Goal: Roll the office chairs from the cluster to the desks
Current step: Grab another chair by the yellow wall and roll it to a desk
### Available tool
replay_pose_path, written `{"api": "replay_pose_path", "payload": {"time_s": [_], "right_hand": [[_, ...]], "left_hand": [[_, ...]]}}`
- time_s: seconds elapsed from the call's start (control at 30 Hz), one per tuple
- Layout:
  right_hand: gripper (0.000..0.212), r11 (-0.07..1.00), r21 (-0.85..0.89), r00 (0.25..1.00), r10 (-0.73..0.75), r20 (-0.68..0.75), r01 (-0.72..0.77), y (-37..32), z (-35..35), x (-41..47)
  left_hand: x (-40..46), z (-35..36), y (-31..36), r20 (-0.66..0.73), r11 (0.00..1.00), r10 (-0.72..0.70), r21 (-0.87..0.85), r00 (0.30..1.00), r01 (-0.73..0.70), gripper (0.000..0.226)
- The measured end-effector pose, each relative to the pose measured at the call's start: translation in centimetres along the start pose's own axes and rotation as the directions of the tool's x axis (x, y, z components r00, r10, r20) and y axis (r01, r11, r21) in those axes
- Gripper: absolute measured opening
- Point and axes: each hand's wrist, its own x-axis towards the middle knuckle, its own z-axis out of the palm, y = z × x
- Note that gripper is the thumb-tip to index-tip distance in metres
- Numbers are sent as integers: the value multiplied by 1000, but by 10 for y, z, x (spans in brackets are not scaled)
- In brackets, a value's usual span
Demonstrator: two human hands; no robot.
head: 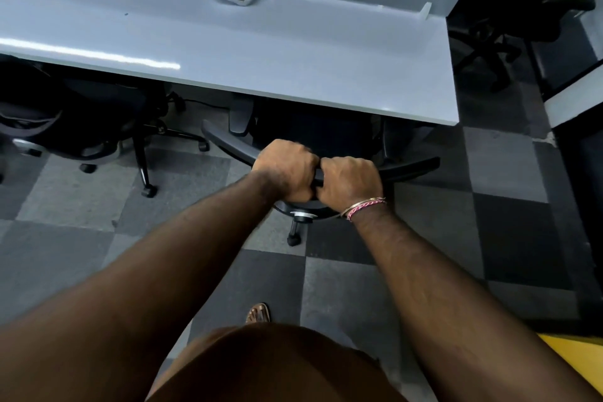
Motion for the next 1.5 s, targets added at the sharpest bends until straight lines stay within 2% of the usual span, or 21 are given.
{"api": "replay_pose_path", "payload": {"time_s": [0.2,0.53,0.77,1.0,1.23,1.4,1.5], "right_hand": [[28,998,19,998,-56,-27,57,20,12,50],[28,988,55,989,-146,-5,146,53,23,112],[20,978,112,985,-173,-12,173,46,25,128],[31,939,222,964,-257,-62,264,45,23,130],[31,885,313,939,-315,-139,344,29,9,137],[28,827,319,885,-405,-231,462,-16,-14,158],[25,760,277,807,-526,-269,588,-63,-25,170]], "left_hand": [[42,-7,-25,4,999,-39,3,999,39,27],[99,-16,-45,22,981,-167,-94,986,168,29],[102,-20,-57,24,971,-202,-129,979,203,32],[88,-21,-57,-40,963,-232,-150,972,224,29],[54,-26,-66,-145,953,-268,-185,952,240,21],[9,-24,-94,-262,923,-382,-160,886,350,25],[-35,-18,-117,-251,878,-477,-175,842,445,21]]}}
